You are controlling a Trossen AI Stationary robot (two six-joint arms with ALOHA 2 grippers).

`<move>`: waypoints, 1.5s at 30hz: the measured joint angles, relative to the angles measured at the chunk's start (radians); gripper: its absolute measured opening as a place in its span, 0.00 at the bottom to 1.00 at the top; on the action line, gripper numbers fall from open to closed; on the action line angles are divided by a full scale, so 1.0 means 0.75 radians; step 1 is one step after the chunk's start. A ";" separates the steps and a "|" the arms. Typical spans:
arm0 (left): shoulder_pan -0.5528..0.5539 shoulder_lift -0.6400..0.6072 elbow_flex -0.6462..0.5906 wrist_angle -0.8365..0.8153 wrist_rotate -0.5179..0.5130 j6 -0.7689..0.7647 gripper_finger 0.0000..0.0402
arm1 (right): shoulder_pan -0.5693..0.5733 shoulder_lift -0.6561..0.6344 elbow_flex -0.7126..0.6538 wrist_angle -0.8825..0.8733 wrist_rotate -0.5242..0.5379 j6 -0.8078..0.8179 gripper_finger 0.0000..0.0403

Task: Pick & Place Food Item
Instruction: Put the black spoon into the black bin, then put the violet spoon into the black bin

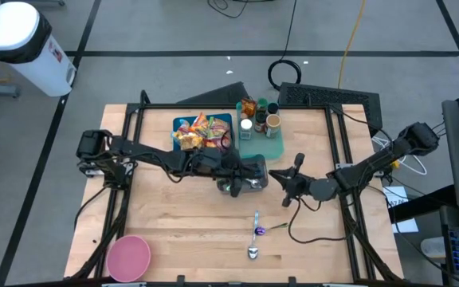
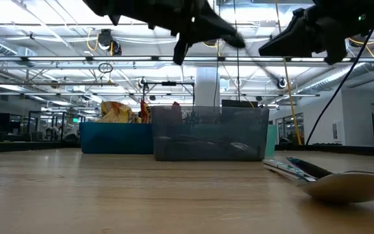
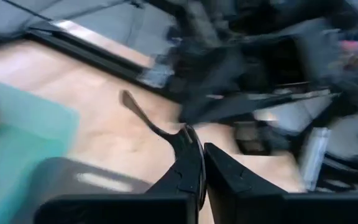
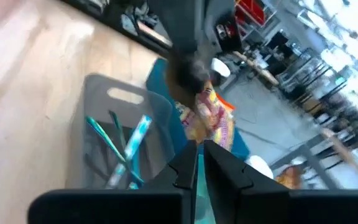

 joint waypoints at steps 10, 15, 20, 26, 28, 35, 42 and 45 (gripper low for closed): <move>-0.093 -0.130 -0.002 -0.410 -0.324 0.074 0.01 | 0.194 -0.091 0.000 0.012 0.269 0.054 0.17; -0.185 -0.135 -0.002 -0.526 -0.401 0.035 0.01 | 0.248 -0.156 0.000 0.015 0.314 0.048 0.19; -0.220 -0.121 -0.002 -0.604 -0.404 0.007 0.01 | 0.252 -0.180 0.000 0.012 0.313 0.054 0.19; -0.151 -0.067 0.000 -0.572 -0.312 0.007 0.01 | 0.252 -0.180 0.000 0.010 0.312 0.054 0.18; -0.119 -0.041 0.000 -0.557 -0.242 0.007 0.01 | 0.252 -0.179 0.000 0.008 0.312 0.054 0.18; -0.055 0.019 -0.001 -0.570 -0.180 -0.027 0.04 | 0.252 -0.179 0.000 0.009 0.311 0.054 0.18; -0.044 0.019 -0.001 -0.627 -0.163 -0.070 0.20 | 0.250 -0.179 0.000 0.004 0.231 0.127 0.21; -0.043 0.019 -0.001 -0.628 -0.169 -0.077 0.27 | 0.248 -0.179 0.000 0.001 0.070 0.213 0.25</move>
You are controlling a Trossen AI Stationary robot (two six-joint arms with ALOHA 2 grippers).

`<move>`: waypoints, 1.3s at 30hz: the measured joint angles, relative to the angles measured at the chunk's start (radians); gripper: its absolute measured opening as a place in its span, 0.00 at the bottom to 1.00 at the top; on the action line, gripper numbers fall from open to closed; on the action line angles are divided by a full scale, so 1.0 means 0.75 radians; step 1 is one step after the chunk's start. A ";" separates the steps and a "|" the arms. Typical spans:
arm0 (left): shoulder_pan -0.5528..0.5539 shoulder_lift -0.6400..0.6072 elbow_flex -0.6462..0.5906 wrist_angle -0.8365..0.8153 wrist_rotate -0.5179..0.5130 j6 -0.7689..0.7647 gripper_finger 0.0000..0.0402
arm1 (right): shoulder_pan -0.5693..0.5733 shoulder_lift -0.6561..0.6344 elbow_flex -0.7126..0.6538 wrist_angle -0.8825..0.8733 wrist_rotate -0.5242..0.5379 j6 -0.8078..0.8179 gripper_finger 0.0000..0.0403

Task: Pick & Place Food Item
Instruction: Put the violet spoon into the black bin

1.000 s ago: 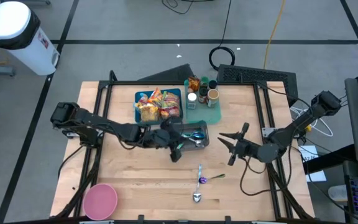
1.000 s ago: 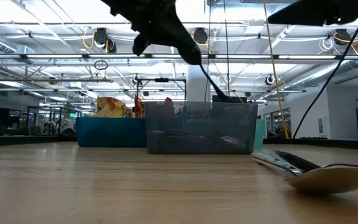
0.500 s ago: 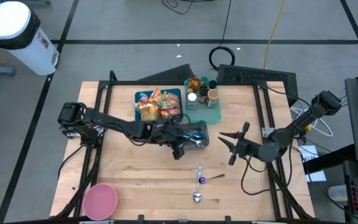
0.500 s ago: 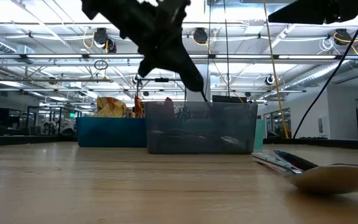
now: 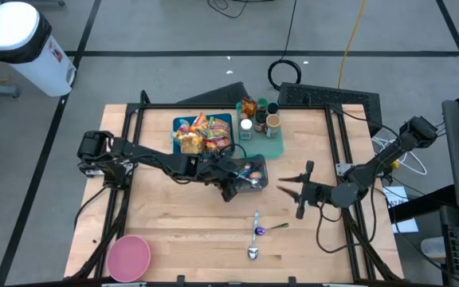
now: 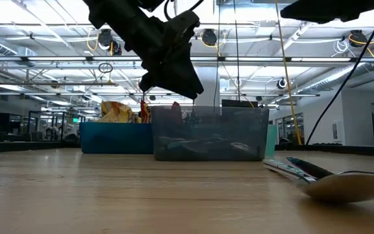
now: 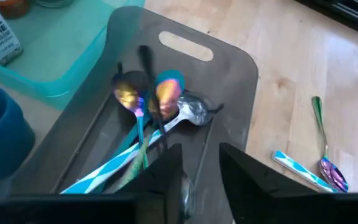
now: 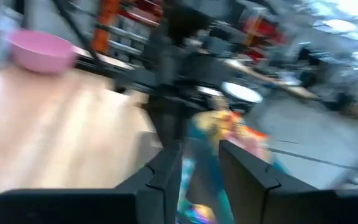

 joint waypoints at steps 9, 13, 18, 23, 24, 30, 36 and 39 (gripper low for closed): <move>0.000 -0.001 0.000 0.001 -0.084 -0.016 0.49 | -0.055 0.192 0.000 0.020 -0.587 0.385 0.49; 0.000 -0.001 0.000 0.002 -0.084 -0.007 0.55 | -0.058 0.406 0.000 0.019 -0.699 0.568 0.55; -0.001 -0.001 0.000 0.002 -0.084 -0.009 0.59 | -0.022 0.678 0.004 0.021 -0.778 0.725 0.53; -0.001 -0.001 0.000 0.004 -0.084 -0.010 0.59 | 0.016 0.869 0.043 0.029 -0.803 0.788 0.48; -0.001 -0.001 0.000 0.004 -0.084 -0.012 0.59 | 0.021 0.890 0.051 0.034 -0.793 0.793 0.47; -0.001 -0.001 0.000 0.014 -0.086 -0.013 0.59 | -0.010 0.916 0.058 0.016 -0.825 0.805 0.31; -0.001 -0.002 0.000 0.016 -0.086 -0.015 0.59 | -0.060 0.916 0.058 -0.111 -0.953 0.812 0.03; -0.001 -0.002 0.000 0.023 -0.086 -0.014 0.59 | -0.063 0.917 0.057 -0.155 -0.968 0.856 0.02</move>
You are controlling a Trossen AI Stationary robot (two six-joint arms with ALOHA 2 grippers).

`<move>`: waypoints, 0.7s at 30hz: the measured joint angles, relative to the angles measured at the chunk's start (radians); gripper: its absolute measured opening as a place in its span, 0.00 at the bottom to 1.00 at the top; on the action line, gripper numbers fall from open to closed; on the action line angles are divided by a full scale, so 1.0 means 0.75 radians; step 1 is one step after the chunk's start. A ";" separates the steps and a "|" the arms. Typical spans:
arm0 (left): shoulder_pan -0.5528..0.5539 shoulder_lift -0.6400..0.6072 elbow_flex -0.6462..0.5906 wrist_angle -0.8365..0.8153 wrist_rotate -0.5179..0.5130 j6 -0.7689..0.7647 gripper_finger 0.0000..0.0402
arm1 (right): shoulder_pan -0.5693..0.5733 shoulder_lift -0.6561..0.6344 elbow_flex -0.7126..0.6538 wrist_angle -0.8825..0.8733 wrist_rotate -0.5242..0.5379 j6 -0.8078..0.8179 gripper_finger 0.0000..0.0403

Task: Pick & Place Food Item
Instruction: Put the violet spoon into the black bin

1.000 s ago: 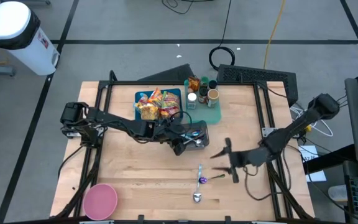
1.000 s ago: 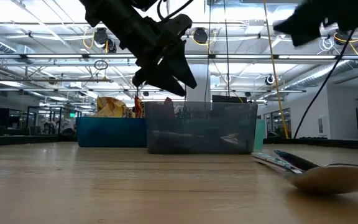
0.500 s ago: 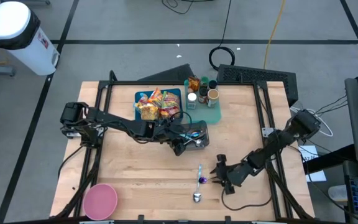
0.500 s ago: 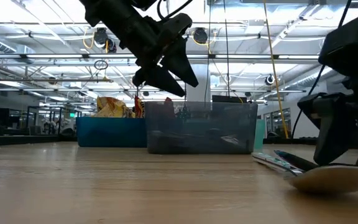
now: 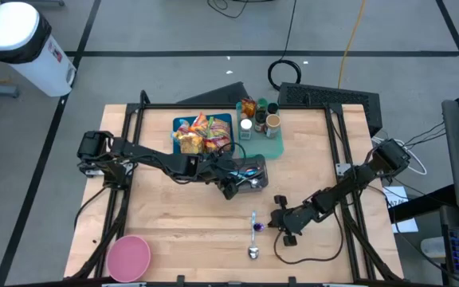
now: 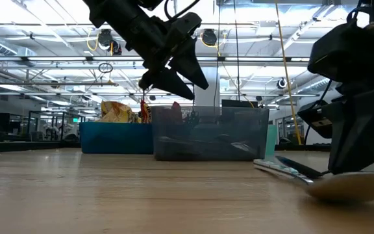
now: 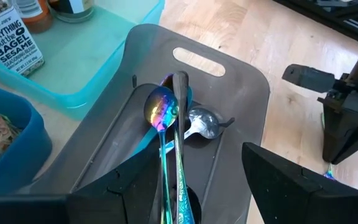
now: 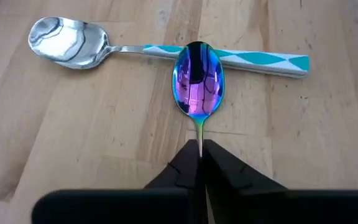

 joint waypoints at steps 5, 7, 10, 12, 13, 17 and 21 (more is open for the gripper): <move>0.000 -0.001 0.000 0.020 0.001 0.028 0.59 | 0.003 -0.095 -0.002 -0.018 -0.025 -0.082 0.01; 0.000 -0.001 0.000 0.035 0.001 0.029 0.59 | 0.009 -0.197 -0.013 -0.073 -0.016 -0.168 0.01; 0.000 -0.001 0.000 0.086 0.003 0.028 0.59 | 0.006 -0.358 -0.007 -0.123 0.067 -0.290 0.00; 0.000 -0.001 0.000 0.133 0.003 0.028 0.59 | 0.001 -0.465 -0.007 -0.179 0.208 -0.382 0.00; 0.000 -0.001 0.000 0.163 0.008 0.028 0.59 | -0.005 -0.505 -0.007 -0.207 0.279 -0.429 0.00; 0.000 -0.001 0.001 0.316 0.026 0.028 0.59 | -0.044 -0.638 -0.006 -0.226 0.556 -0.662 0.00; -0.003 -0.001 0.001 0.441 0.026 0.029 0.59 | -0.111 -0.672 -0.006 -0.189 0.792 -0.892 0.00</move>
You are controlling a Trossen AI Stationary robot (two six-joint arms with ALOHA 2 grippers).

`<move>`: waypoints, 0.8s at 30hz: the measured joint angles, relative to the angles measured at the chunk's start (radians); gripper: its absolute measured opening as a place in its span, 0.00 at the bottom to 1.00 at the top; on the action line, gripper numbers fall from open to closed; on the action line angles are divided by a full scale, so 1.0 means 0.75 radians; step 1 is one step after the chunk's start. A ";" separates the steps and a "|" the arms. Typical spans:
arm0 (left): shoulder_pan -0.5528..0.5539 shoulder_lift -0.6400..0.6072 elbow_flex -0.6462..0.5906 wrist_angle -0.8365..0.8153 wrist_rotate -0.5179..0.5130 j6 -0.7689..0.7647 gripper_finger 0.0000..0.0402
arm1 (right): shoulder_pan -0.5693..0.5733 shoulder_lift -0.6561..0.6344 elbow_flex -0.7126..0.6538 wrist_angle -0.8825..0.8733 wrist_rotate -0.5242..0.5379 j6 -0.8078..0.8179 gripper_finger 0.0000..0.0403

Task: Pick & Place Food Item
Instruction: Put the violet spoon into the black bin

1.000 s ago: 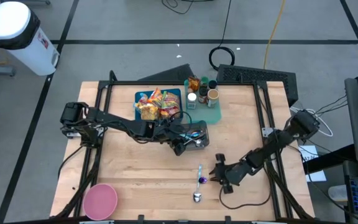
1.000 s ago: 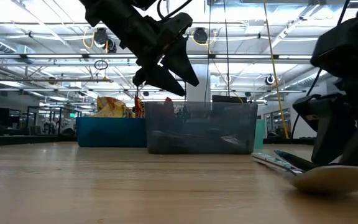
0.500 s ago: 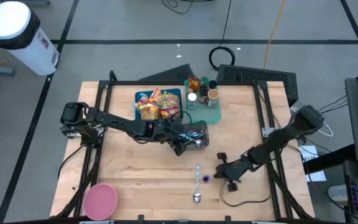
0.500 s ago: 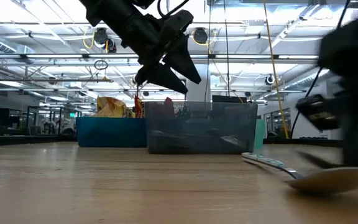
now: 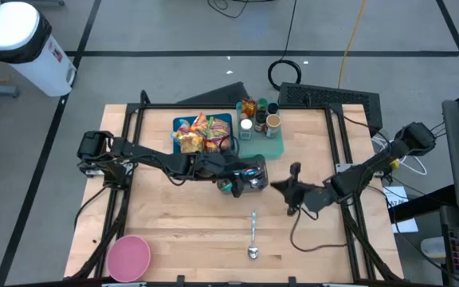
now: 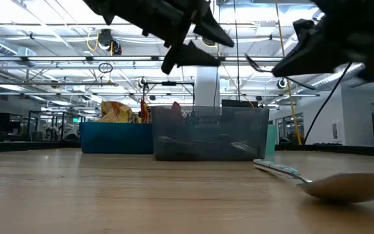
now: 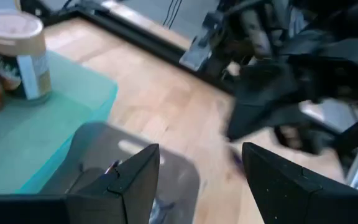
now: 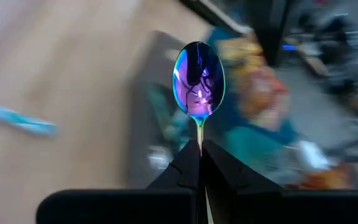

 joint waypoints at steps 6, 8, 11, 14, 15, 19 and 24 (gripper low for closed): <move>0.000 0.000 0.000 0.082 -0.001 0.007 0.59 | -0.147 0.031 0.000 0.111 0.069 -0.160 0.00; 0.001 0.000 0.000 0.083 -0.001 0.008 0.59 | -0.184 0.045 -0.001 0.160 0.070 -0.196 0.00; 0.003 0.000 0.000 0.081 -0.002 0.008 0.59 | -0.218 0.074 -0.001 0.250 0.069 -0.249 0.00; 0.003 0.000 0.000 0.076 -0.040 0.015 0.59 | -0.226 0.093 0.000 0.347 0.070 -0.303 0.00; 0.003 0.000 0.000 0.075 -0.050 0.017 0.59 | -0.225 0.097 0.000 0.371 0.070 -0.319 0.00; 0.003 0.000 0.000 0.069 -0.091 0.033 0.59 | -0.225 0.099 0.000 0.409 0.069 -0.337 0.00; 0.009 0.000 0.000 0.055 -0.107 0.041 0.59 | -0.216 0.099 0.000 0.449 0.072 -0.351 0.00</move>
